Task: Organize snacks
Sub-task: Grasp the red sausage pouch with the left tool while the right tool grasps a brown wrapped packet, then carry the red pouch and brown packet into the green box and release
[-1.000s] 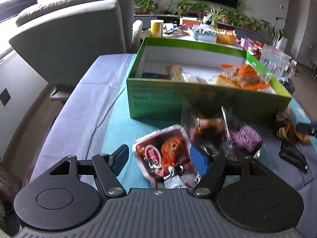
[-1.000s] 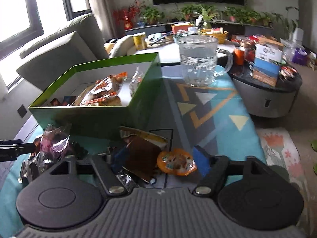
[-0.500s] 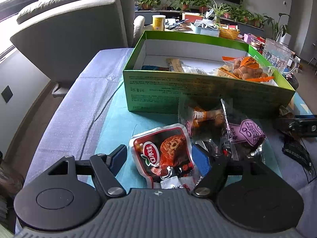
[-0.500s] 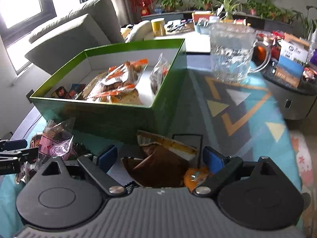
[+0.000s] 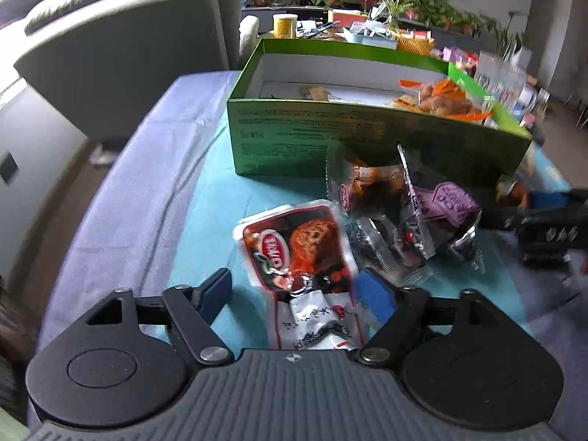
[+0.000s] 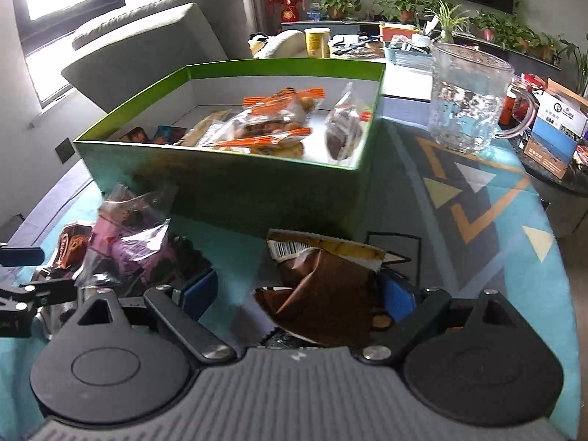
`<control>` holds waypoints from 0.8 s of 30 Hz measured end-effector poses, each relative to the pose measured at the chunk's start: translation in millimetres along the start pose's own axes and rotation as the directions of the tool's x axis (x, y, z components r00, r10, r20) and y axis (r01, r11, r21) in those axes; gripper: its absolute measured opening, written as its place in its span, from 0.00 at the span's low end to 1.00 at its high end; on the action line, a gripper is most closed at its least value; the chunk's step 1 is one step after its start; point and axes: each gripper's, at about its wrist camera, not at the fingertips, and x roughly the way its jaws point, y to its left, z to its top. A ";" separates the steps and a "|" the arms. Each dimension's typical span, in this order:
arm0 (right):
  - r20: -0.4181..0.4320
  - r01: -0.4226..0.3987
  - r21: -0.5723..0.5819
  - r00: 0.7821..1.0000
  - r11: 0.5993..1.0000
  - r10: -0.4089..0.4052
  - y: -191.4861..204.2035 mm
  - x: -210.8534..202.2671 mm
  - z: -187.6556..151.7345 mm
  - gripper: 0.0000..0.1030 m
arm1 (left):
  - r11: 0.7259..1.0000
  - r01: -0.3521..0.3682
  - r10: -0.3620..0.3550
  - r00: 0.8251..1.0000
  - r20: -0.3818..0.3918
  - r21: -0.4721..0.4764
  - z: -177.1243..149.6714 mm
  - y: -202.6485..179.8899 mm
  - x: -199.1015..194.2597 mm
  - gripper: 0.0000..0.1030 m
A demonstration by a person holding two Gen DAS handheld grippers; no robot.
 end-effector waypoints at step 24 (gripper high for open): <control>0.192 -0.002 0.010 0.981 1.000 0.000 7.8 -52.8 20.0 0.55 | 1.000 0.005 -0.008 0.980 0.201 0.013 27.3 6.8 -44.4 0.52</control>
